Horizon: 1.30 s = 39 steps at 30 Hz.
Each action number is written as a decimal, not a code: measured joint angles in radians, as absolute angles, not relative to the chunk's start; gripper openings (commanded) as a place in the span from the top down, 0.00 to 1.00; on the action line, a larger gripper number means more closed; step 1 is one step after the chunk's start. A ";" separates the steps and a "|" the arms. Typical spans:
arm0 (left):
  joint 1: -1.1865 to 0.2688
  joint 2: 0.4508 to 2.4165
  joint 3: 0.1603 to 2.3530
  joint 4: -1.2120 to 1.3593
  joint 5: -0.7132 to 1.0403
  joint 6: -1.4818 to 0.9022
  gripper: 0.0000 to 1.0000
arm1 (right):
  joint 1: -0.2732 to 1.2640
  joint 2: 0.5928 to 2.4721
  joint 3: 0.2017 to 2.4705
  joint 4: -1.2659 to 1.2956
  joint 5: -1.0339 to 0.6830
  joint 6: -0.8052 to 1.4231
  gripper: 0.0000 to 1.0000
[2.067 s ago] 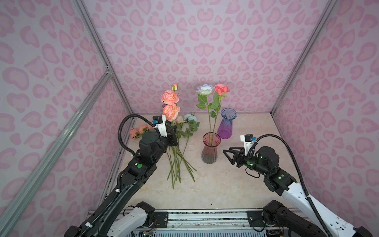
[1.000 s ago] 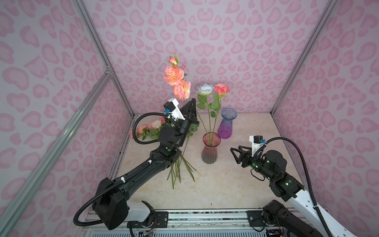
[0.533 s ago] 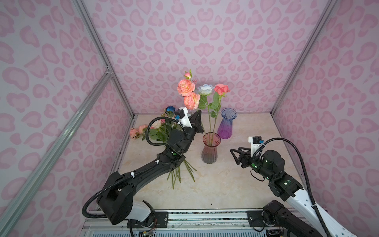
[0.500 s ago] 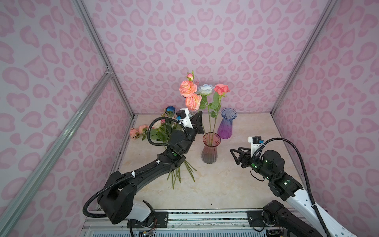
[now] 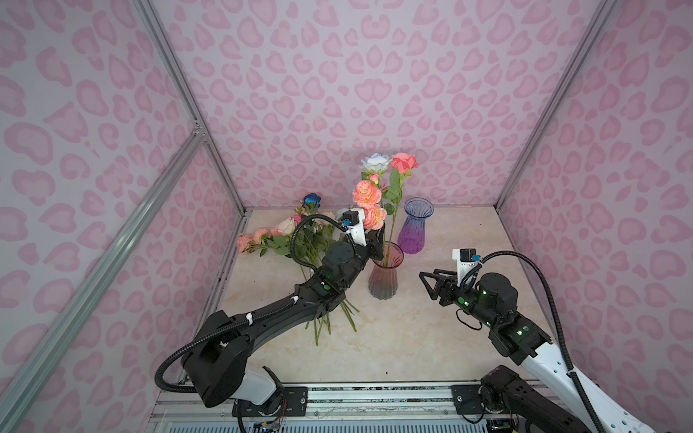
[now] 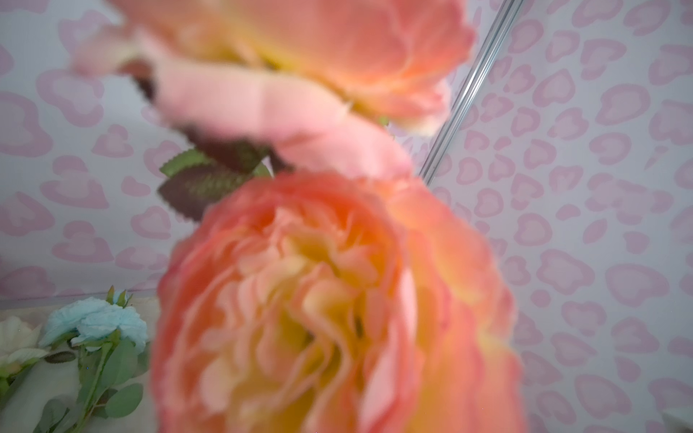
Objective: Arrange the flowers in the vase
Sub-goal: 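Lower the pink rose stem into the pink-grey vase and open the left gripper, then move the left gripper back down and close on another rose stem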
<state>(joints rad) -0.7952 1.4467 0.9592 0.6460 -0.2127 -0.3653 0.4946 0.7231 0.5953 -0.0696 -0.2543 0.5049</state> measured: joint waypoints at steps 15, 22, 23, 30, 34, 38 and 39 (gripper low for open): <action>-0.794 1.165 0.859 0.274 -0.353 -0.365 0.47 | 0.495 0.728 0.592 -0.067 -0.251 0.506 0.33; -0.783 1.024 0.746 0.172 -0.490 -0.371 0.42 | 0.495 0.746 0.596 -0.066 -0.252 0.506 0.33; -0.765 1.028 0.744 0.138 -0.511 -0.381 0.43 | 0.495 0.747 0.598 -0.065 -0.252 0.505 0.34; -0.526 1.267 0.847 -0.104 -0.428 -0.527 0.57 | 0.493 0.765 0.599 -0.063 -0.252 0.505 0.34; -0.505 1.501 1.000 -0.197 -0.339 -0.529 0.58 | 0.493 0.781 0.599 -0.055 -0.251 0.505 0.34; -0.483 1.755 1.220 -0.276 -0.274 -0.494 0.61 | 0.490 0.791 0.599 -0.053 -0.252 0.504 0.34; -0.477 1.811 1.271 -0.299 -0.261 -0.492 0.62 | 0.488 0.791 0.599 -0.054 -0.252 0.501 0.34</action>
